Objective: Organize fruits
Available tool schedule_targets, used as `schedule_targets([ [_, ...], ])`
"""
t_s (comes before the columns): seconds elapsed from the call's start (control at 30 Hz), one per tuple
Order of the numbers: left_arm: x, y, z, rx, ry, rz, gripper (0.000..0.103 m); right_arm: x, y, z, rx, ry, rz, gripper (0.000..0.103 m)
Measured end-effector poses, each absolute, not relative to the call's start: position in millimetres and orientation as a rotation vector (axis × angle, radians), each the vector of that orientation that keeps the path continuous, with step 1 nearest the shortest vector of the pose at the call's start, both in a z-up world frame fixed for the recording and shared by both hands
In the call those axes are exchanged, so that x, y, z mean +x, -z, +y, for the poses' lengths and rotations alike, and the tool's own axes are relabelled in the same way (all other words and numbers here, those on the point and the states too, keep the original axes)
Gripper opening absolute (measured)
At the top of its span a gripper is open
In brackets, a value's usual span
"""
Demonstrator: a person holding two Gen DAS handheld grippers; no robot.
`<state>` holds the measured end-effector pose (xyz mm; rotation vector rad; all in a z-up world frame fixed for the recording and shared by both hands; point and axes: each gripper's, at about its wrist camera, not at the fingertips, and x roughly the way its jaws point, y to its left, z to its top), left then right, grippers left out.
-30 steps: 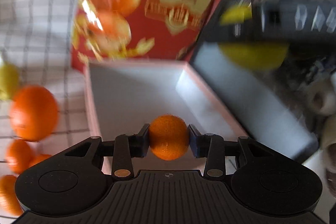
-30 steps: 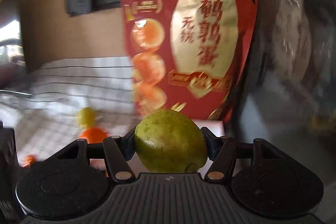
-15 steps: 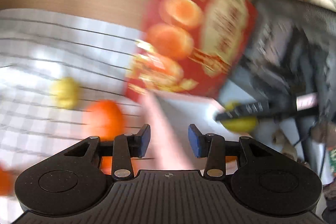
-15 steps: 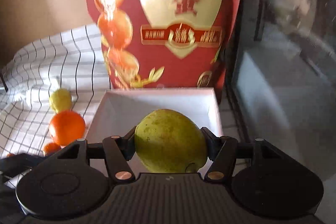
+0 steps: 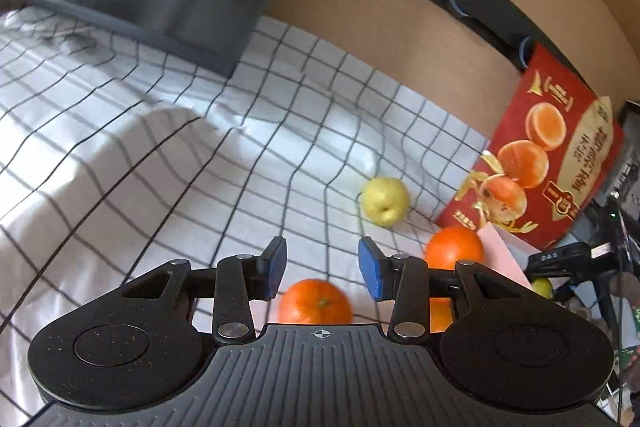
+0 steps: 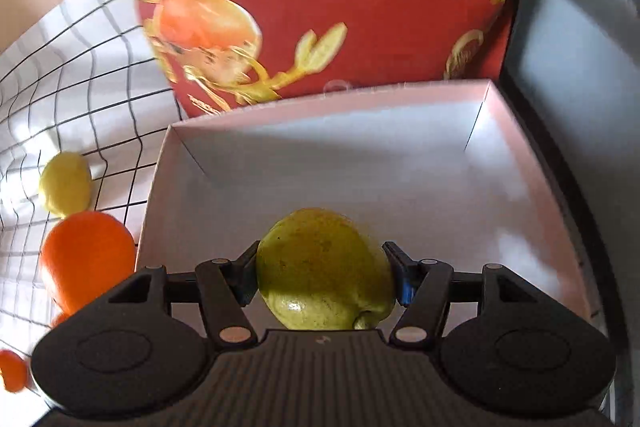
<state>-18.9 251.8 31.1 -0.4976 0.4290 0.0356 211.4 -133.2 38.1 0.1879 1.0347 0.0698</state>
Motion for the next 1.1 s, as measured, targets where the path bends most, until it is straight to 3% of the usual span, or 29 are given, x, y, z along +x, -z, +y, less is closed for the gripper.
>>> schedule_targets([
  [0.17, -23, -25, 248, -0.507, -0.030, 0.411, 0.044, 208, -44, -136, 0.203, -0.078, 1.028, 0.064],
  [0.3, -27, -38, 222, -0.432, 0.054, 0.387, 0.044, 174, -77, -124, 0.016, -0.064, 0.837, 0.067],
  [0.37, -23, -43, 205, -0.390, 0.107, 0.390, 0.044, 148, -92, -115, -0.065, -0.112, 0.737, 0.076],
  [0.5, -6, -43, 162, -0.285, 0.195, 0.462, 0.044, 89, -105, -112, -0.090, -0.274, 0.647, 0.077],
  [0.63, 12, -34, 125, -0.187, 0.159, 0.540, 0.044, 46, -95, -106, -0.135, -0.382, 0.649, 0.077],
  [0.73, 23, -29, 109, -0.138, 0.118, 0.559, 0.051, 18, -79, -99, -0.179, -0.412, 0.648, 0.077],
  [1.1, 43, -15, 117, -0.177, 0.071, 0.645, 0.055, -15, -30, -85, -0.239, -0.457, 0.607, 0.075],
])
